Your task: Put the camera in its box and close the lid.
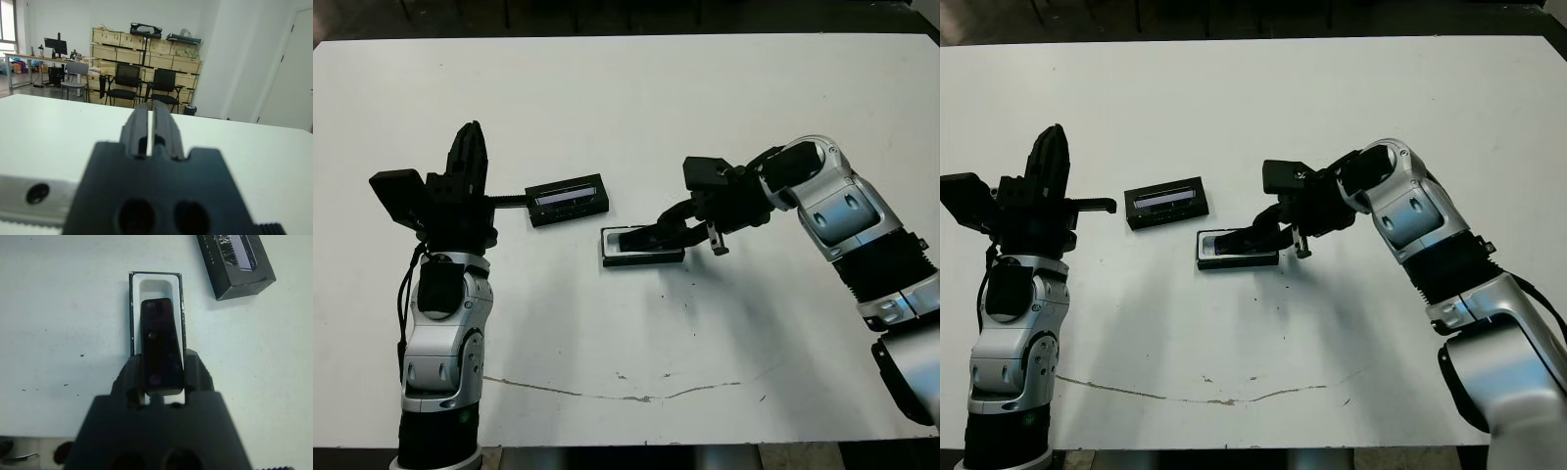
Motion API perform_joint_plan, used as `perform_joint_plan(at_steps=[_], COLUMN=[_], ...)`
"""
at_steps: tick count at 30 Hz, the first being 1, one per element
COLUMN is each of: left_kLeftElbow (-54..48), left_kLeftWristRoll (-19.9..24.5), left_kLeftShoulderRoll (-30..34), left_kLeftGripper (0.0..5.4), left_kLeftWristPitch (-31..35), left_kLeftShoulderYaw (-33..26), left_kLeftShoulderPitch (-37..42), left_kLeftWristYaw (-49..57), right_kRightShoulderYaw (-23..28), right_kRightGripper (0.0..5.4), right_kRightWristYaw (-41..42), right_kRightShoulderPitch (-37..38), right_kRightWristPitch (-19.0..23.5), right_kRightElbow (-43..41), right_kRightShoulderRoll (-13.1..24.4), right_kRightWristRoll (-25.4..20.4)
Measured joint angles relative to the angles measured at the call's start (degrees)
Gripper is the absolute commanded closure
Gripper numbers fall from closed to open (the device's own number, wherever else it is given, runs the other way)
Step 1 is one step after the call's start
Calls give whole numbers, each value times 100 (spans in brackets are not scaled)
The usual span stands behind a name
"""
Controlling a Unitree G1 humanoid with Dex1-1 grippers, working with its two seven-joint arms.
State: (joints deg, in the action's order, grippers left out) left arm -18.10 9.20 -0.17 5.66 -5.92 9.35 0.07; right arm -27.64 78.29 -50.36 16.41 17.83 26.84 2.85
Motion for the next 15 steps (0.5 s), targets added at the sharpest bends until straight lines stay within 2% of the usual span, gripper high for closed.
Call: perform_joint_plan(at_steps=[15], left_kLeftElbow=[25], left_kLeftWristRoll=[-26], left_kLeftShoulderRoll=[-4], left_kLeftGripper=[540], left_kLeftWristPitch=[-86], left_kLeftShoulderYaw=[34], left_kLeftShoulderPitch=[-28], left_kLeftWristYaw=[2], right_kRightShoulderYaw=[-151], right_kRightGripper=[472], right_kRightWristYaw=[-161], right_kRightShoulderPitch=[14], right_kRightWristPitch=[332], right_kRightElbow=[-114], right_kRightShoulderRoll=[-281], right_kRightWristRoll=[91])
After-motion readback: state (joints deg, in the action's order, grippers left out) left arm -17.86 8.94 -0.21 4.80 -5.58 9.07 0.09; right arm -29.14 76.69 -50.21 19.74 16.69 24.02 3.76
